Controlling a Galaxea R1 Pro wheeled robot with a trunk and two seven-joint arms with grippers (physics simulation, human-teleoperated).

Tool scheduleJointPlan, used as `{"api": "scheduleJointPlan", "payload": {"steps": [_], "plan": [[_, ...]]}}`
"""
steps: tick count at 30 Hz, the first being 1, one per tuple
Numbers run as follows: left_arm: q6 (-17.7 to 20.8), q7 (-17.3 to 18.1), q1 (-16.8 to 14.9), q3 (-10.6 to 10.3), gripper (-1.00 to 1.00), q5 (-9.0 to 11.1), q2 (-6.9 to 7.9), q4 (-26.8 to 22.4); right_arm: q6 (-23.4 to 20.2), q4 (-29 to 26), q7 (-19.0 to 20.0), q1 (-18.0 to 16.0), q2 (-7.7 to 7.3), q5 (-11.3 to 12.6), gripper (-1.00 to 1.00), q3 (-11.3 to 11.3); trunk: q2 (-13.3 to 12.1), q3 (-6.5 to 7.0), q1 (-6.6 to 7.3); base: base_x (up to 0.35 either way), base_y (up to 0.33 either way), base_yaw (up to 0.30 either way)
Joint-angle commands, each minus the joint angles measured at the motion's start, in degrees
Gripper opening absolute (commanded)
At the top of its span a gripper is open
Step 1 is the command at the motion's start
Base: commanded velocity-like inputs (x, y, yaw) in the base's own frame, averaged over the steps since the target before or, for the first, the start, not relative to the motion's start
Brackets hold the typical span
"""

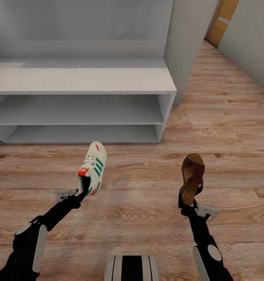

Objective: Pick up the two gym shoes and the two sandals from the corridor floor and place them onto the hallstand (shoe rack) in the corridor, making sure they are on the rack and not on the floor. Arrange them so the two gym shoes are next to each other and the two sandals are next to each other.

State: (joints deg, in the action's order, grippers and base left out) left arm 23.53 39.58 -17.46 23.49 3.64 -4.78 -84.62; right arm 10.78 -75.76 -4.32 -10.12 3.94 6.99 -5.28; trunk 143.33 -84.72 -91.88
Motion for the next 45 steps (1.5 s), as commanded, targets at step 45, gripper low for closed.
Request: {"api": "scheduleJointPlan", "payload": {"steps": [45], "plan": [[0.5,0.2,0.0,0.1,-1.0,0.4,-0.05,0.0,0.2,0.0,0.0,0.0,0.02,0.7,-1.0,0.0,0.1,0.52,-0.2,0.0,0.0,0.0]]}}
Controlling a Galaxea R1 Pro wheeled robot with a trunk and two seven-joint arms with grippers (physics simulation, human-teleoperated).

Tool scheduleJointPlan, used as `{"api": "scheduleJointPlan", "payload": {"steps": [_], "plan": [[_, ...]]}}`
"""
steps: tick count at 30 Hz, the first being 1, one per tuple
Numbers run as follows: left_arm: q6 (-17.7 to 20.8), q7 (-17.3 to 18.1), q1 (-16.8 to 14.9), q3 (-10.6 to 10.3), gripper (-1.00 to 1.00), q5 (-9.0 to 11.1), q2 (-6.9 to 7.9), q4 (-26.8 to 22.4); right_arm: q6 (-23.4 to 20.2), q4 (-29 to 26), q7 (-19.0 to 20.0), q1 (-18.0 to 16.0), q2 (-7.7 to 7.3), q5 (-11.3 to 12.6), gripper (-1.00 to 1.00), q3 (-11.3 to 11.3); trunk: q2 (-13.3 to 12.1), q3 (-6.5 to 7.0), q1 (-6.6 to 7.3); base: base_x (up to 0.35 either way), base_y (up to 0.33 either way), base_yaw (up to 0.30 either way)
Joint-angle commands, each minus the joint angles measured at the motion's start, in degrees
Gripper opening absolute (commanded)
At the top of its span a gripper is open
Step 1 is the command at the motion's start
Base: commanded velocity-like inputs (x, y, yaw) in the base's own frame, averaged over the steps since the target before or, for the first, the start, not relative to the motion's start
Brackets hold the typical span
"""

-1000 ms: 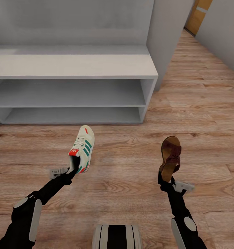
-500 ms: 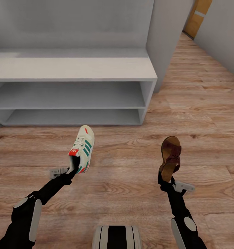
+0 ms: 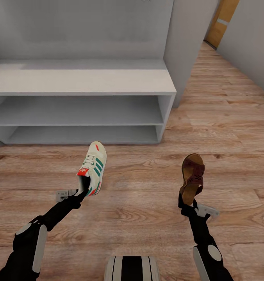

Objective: Pick up the two gym shoes and the two sandals from the corridor floor and place them onto the hallstand (shoe rack) in the corridor, making sure they are on the rack and not on the floor. Arrange them so the two gym shoes are next to each other and the two sandals are next to each other.

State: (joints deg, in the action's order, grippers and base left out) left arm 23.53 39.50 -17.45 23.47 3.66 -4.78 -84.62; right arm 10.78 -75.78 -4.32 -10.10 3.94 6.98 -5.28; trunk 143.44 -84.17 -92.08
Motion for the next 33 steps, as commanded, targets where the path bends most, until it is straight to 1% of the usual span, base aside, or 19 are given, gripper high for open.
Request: {"api": "scheduleJointPlan", "payload": {"steps": [1,10,16,23,33], "plan": [[0.5,0.2,0.0,0.1,-1.0,0.4,-0.05,0.0,0.2,0.0,0.0,0.0,0.02,0.7,-1.0,0.0,0.0,0.06,0.01,0.0,0.0,0.0],[0.5,0.3,0.0,0.2,-1.0,0.4,-0.05,0.0,0.2,0.1,0.0,0.0,0.02,0.7,-1.0,0.0,0.0,0.85,0.01,0.0,0.0,0.0],[0.5,0.2,0.0,0.2,-1.0,0.4,-0.05,0.0,0.2,0.0,0.0,0.0,0.02,0.7,-1.0,0.0,0.0,0.96,0.01,0.0,-0.024,0.0],[0.5,0.1,0.0,0.2,-1.0,0.4,-0.05,0.0,0.2,0.0,0.0,0.0,0.02,0.7,-1.0,0.0,0.0,0.96,0.01,-0.013,-0.326,0.0],[0.5,0.1,0.0,0.2,-1.0,0.4,-0.05,0.0,0.2,0.0,0.0,0.0,0.02,0.7,-1.0,0.0,0.0,0.96,0.01,-0.126,-0.331,0.0]]}}
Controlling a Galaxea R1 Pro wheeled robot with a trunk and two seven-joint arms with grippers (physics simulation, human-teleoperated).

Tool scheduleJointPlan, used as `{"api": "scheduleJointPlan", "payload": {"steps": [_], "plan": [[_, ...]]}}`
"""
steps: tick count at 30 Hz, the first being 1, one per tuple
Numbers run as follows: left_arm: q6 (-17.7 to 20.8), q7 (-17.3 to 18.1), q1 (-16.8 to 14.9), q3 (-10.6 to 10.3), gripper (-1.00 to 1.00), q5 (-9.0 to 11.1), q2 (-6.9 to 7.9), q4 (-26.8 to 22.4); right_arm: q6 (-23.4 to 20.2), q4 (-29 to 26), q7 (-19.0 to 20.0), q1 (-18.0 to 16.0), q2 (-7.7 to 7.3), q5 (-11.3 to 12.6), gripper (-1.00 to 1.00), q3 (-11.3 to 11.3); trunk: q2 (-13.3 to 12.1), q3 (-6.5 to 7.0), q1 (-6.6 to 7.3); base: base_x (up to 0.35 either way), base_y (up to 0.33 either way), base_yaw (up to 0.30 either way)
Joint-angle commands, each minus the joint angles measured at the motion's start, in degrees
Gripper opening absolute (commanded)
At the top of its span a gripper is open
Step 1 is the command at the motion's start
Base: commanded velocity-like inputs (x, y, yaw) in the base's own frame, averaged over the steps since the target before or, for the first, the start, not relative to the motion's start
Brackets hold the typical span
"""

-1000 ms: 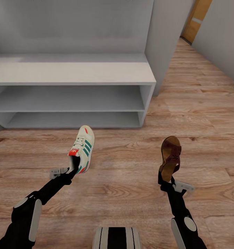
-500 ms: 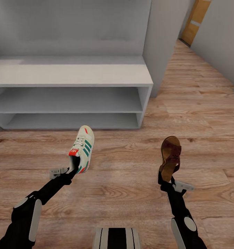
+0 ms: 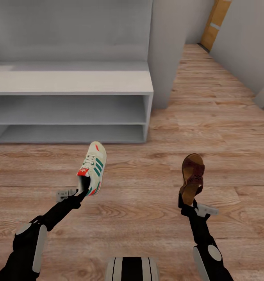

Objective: Pick up the two gym shoes and the two sandals from the corridor floor and place them onto the hallstand (shoe rack) in the corridor, making sure they are on the rack and not on the floor. Arrange them so the two gym shoes are next to each other and the two sandals are next to each other.

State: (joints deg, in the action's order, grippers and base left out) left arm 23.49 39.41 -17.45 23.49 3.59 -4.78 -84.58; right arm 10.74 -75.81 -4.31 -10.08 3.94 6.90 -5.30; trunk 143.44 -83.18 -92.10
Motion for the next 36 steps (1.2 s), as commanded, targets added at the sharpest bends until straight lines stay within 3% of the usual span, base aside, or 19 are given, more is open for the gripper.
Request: {"api": "scheduleJointPlan", "payload": {"steps": [1,16,24,31,34,36], "plan": [[0.6,0.2,0.0,0.2,-1.0,0.5,-0.06,-0.1,0.2,0.0,0.0,0.0,0.02,0.7,-1.0,0.0,0.0,-0.03,0.02,-0.086,-0.333,0.0],[0.6,0.2,-0.1,0.6,-1.0,0.5,-0.08,-0.1,0.2,0.1,0.0,-0.1,0.02,0.8,-1.0,0.0,0.0,-0.03,0.02,0.15,-0.292,0.0],[0.6,0.2,-0.1,0.6,-1.0,0.5,-0.1,-0.1,0.2,0.1,0.0,-0.1,0.02,0.8,-1.0,0.0,0.0,-0.04,0.02,0.025,-0.04,0.009],[0.6,0.2,-0.1,0.6,-1.0,0.3,-0.06,-0.1,0.2,0.1,0.0,0.0,0.02,0.7,-1.0,0.0,0.0,-0.21,0.02,0.001,-0.002,0.186],[0.6,-0.2,-0.2,0.8,-1.0,-1.0,-0.09,-0.1,0.2,0.1,0.0,0.0,0.02,0.7,-1.0,0.0,0.0,-0.23,0.02,0.0,0.0,0.071],[0.7,-1.4,-0.5,0.9,-1.0,-3.7,-0.12,-0.1,0.2,0.0,0.0,-0.1,0.02,0.7,-1.0,0.0,0.0,-0.24,0.02,0.0,0.0,0.022]]}}
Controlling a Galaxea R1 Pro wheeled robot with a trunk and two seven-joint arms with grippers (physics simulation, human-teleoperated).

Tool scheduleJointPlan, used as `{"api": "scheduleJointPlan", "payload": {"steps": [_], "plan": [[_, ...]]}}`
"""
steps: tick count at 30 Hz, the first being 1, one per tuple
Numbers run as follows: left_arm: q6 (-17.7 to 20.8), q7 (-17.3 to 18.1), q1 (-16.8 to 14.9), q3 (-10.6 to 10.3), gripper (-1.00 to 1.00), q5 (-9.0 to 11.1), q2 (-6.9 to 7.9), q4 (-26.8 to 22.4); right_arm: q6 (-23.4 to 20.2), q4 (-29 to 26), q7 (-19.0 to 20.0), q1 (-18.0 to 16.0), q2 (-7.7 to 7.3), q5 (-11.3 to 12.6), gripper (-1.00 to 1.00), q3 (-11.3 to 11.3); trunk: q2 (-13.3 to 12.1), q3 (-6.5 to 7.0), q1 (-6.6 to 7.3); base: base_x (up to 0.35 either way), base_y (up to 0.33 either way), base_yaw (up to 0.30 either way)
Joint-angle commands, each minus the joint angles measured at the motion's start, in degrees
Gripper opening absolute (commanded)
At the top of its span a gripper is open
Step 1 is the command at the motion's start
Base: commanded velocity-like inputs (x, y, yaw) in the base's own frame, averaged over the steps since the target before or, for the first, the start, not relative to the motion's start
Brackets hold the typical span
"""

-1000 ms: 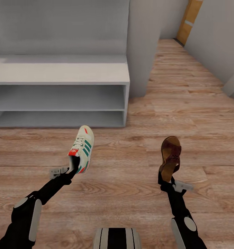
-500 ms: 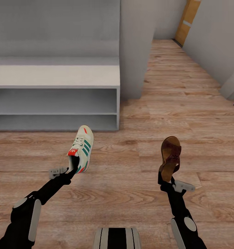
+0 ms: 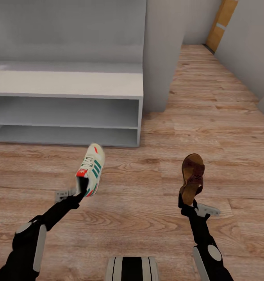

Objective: Pick up the two gym shoes and the two sandals from the corridor floor and place them onto the hallstand (shoe rack) in the corridor, making sure they are on the rack and not on the floor. Arrange them so the two gym shoes are next to each other and the two sandals are next to each other.

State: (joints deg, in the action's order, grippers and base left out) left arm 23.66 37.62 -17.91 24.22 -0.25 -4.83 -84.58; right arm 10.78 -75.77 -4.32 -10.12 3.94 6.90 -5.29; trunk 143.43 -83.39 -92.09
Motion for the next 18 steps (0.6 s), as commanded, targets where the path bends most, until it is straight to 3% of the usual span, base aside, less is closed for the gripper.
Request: {"api": "scheduleJointPlan", "payload": {"steps": [1,3,6,10,15,18], "plan": [[0.5,-1.3,-0.2,0.1,-1.0,-1.6,-0.08,0.1,0.2,0.0,0.0,0.0,0.02,0.7,-1.0,0.0,0.0,-0.03,0.01,0.0,0.0,0.011],[0.5,-5.8,-0.3,-0.2,-1.0,-4.8,-0.08,0.4,0.2,0.0,0.0,0.0,0.02,0.7,-1.0,0.0,0.0,-0.04,0.01,0.0,0.0,0.006],[0.5,-9.2,-0.3,-0.4,-1.0,-6.7,-0.09,0.5,0.2,0.0,0.0,0.0,0.02,0.7,-1.0,0.0,0.0,-0.04,0.01,0.0,0.0,0.002],[0.9,-10.5,-0.4,-0.5,-1.0,-7.4,-0.11,0.5,0.2,-0.1,0.0,0.0,0.02,0.8,-1.0,0.0,0.0,-0.04,0.01,0.0,0.0,0.0],[1.6,-10.7,-3.9,-0.5,-1.0,-7.6,-0.1,0.1,-0.8,-0.7,0.0,0.0,0.02,0.8,-1.0,-0.2,0.0,-0.04,0.01,0.0,0.0,0.0],[2.2,-10.8,-5.9,-0.7,-1.0,-7.6,-0.09,0.2,-9.4,-4.1,0.0,0.0,0.03,0.8,-1.0,-0.2,0.0,-0.04,0.01,0.0,0.0,0.0]]}}
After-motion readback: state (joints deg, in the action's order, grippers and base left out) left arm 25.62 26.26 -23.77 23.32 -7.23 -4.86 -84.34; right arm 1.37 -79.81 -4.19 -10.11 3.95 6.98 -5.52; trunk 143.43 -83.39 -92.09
